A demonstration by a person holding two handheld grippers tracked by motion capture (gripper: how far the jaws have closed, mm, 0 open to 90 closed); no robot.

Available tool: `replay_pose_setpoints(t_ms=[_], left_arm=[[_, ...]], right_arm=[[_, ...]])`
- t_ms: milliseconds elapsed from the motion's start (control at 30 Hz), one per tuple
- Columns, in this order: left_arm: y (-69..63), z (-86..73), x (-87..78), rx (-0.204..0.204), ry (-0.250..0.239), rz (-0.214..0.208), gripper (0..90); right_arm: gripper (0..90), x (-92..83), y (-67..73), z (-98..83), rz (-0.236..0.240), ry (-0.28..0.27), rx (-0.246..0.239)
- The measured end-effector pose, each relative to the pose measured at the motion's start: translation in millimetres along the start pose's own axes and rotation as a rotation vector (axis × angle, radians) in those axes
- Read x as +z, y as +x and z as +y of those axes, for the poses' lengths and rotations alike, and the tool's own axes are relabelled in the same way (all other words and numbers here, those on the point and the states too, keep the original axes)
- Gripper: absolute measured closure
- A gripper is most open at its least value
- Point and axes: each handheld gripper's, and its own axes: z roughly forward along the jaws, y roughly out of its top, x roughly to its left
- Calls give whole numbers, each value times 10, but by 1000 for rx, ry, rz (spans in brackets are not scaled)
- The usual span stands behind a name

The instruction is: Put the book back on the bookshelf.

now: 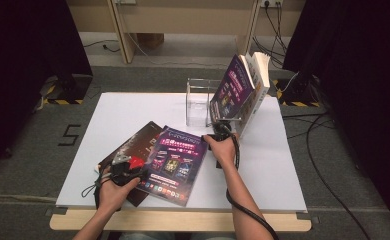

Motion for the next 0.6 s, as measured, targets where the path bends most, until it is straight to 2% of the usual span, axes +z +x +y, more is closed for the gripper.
replay_pose_setpoints(t_ms=[400, 600], left_arm=[[-38, 5, 1, 2, 2, 27, 642], [-49, 10, 3, 7, 4, 34, 643]], right_arm=[[616, -17, 8, 7, -10, 11, 48], [619, -39, -1, -18, 9, 17, 66]])
